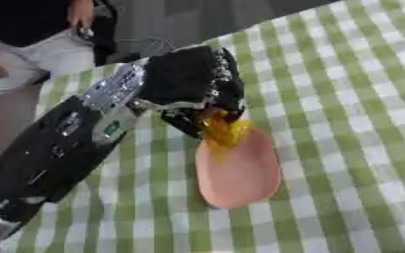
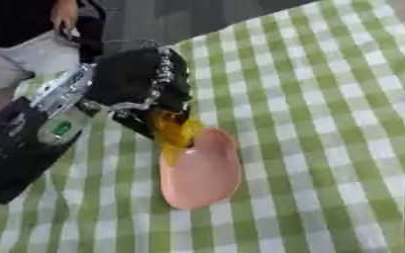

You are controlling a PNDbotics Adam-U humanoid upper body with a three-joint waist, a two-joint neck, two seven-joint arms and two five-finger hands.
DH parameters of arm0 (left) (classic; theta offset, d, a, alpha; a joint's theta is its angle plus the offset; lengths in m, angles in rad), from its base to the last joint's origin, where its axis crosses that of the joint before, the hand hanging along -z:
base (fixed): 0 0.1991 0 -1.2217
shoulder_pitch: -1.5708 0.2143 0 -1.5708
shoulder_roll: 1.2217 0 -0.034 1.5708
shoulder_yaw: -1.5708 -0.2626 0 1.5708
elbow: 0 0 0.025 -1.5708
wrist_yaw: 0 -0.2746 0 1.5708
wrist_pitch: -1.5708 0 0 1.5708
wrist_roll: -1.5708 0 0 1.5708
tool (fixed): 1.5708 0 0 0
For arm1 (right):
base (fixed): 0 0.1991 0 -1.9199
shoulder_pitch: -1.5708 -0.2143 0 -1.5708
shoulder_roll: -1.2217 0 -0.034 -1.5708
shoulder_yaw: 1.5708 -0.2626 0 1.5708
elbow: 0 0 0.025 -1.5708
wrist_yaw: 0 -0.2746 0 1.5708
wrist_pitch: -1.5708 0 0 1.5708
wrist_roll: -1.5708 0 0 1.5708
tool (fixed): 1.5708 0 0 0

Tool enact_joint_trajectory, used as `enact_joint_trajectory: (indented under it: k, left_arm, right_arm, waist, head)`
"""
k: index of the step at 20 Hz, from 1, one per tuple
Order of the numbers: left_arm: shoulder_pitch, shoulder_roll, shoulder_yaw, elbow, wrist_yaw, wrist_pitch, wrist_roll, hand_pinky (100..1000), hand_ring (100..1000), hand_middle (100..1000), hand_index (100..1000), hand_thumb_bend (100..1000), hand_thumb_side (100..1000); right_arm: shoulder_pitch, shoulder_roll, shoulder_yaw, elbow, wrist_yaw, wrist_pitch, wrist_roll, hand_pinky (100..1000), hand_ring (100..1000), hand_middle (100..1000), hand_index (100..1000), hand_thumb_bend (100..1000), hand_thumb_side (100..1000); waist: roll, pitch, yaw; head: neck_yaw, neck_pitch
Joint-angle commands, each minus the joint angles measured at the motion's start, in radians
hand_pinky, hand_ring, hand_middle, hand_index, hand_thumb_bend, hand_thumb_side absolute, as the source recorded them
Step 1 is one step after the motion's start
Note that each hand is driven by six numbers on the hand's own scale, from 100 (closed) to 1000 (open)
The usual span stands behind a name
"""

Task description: Pick up objects on the table and place them in the box.

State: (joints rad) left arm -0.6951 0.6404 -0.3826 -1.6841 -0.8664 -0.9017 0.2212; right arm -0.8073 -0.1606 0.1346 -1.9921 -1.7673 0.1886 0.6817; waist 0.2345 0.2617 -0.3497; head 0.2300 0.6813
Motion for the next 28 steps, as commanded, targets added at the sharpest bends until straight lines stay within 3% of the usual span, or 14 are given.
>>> enact_joint_trajectory:
  k: [1, 4, 5, 8, 9, 10, 11, 12, 13, 14, 15, 17, 23, 28]
  left_arm:
    - [-0.011, 0.014, -0.009, -0.035, 0.022, -0.005, -0.038, 100, 100, 100, 216, 562, 100]
    - [-0.004, 0.02, -0.014, -0.052, 0.032, -0.005, -0.087, 100, 223, 223, 321, 578, 100]
    - [-0.001, 0.022, -0.017, -0.055, 0.034, -0.005, -0.113, 100, 318, 316, 430, 570, 100]
    - [0.002, 0.02, -0.022, -0.065, 0.056, -0.005, -0.193, 116, 388, 391, 508, 567, 100]
    - [0.003, 0.02, -0.022, -0.068, 0.067, -0.005, -0.217, 268, 474, 475, 596, 554, 100]
    - [0.003, 0.02, -0.02, -0.071, 0.077, -0.005, -0.241, 290, 486, 486, 609, 555, 100]
    - [0.004, 0.02, -0.018, -0.074, 0.085, -0.005, -0.265, 479, 611, 597, 722, 594, 215]
    - [0.004, 0.02, -0.017, -0.076, 0.093, -0.005, -0.289, 498, 626, 611, 735, 599, 237]
    - [0.005, 0.02, -0.014, -0.079, 0.101, -0.005, -0.309, 631, 743, 723, 831, 674, 466]
    - [0.005, 0.02, -0.012, -0.08, 0.111, -0.005, -0.327, 604, 721, 700, 811, 648, 413]
    - [0.006, 0.02, -0.009, -0.082, 0.121, -0.005, -0.343, 664, 763, 747, 856, 744, 564]
    - [0.006, 0.022, -0.002, -0.084, 0.138, -0.005, -0.37, 662, 760, 749, 855, 753, 559]
    - [0.012, 0.029, 0.014, -0.09, 0.178, -0.005, -0.433, 638, 745, 742, 848, 710, 432]
    - [0.047, 0.058, 0.064, -0.144, 0.221, -0.005, -0.389, 550, 686, 700, 820, 394, 331]
  right_arm:
    - [-0.004, 0.003, -0.004, -0.008, 0.0, -0.001, -0.012, 631, 709, 758, 1000, 100, 1000]
    - [-0.002, 0.002, -0.005, -0.008, -0.005, -0.007, -0.024, 628, 706, 756, 1000, 100, 1000]
    - [-0.001, 0.001, -0.005, -0.008, -0.008, -0.009, -0.028, 625, 703, 754, 1000, 100, 1000]
    - [-0.001, 0.0, -0.005, -0.008, -0.017, -0.017, -0.039, 621, 700, 751, 1000, 100, 1000]
    - [-0.002, 0.0, -0.005, -0.008, -0.019, -0.019, -0.041, 619, 698, 750, 1000, 100, 1000]
    - [-0.002, 0.0, -0.005, -0.008, -0.021, -0.021, -0.042, 618, 698, 749, 1000, 100, 1000]
    - [-0.002, -0.001, -0.004, -0.008, -0.023, -0.023, -0.043, 617, 696, 748, 1000, 100, 1000]
    - [-0.003, -0.001, -0.004, -0.008, -0.025, -0.024, -0.043, 616, 696, 748, 1000, 100, 1000]
    - [-0.003, -0.001, -0.004, -0.008, -0.026, -0.025, -0.043, 615, 695, 747, 1000, 100, 1000]
    - [-0.003, -0.002, -0.003, -0.008, -0.027, -0.026, -0.042, 615, 695, 747, 1000, 100, 1000]
    - [-0.003, -0.002, -0.003, -0.008, -0.028, -0.027, -0.042, 614, 694, 746, 1000, 100, 1000]
    - [-0.003, -0.003, -0.002, -0.008, -0.028, -0.027, -0.039, 614, 694, 746, 1000, 100, 1000]
    - [-0.003, -0.005, 0.0, -0.008, -0.027, -0.028, -0.03, 613, 693, 745, 1000, 100, 1000]
    - [-0.003, -0.016, 0.001, -0.008, -0.027, -0.035, -0.014, 607, 687, 741, 1000, 100, 1000]
  waist:
    - [-0.008, -0.029, 0.001]
    - [-0.008, -0.04, 0.002]
    - [-0.008, -0.044, 0.002]
    - [-0.008, -0.053, 0.0]
    - [-0.008, -0.055, -0.001]
    - [-0.008, -0.057, -0.002]
    - [-0.008, -0.058, -0.004]
    - [-0.008, -0.059, -0.005]
    - [-0.008, -0.06, -0.005]
    - [-0.008, -0.06, -0.005]
    - [-0.008, -0.06, -0.005]
    - [-0.008, -0.06, -0.005]
    - [-0.008, -0.057, -0.004]
    - [-0.008, -0.051, 0.007]
  head:
    - [0.007, 0.012]
    - [0.005, 0.025]
    - [0.007, 0.032]
    - [0.013, 0.044]
    - [0.013, 0.044]
    - [0.013, 0.043]
    - [0.014, 0.041]
    - [0.014, 0.04]
    - [0.014, 0.039]
    - [0.014, 0.038]
    - [0.014, 0.037]
    - [0.015, 0.035]
    - [0.02, 0.029]
    - [0.013, 0.02]
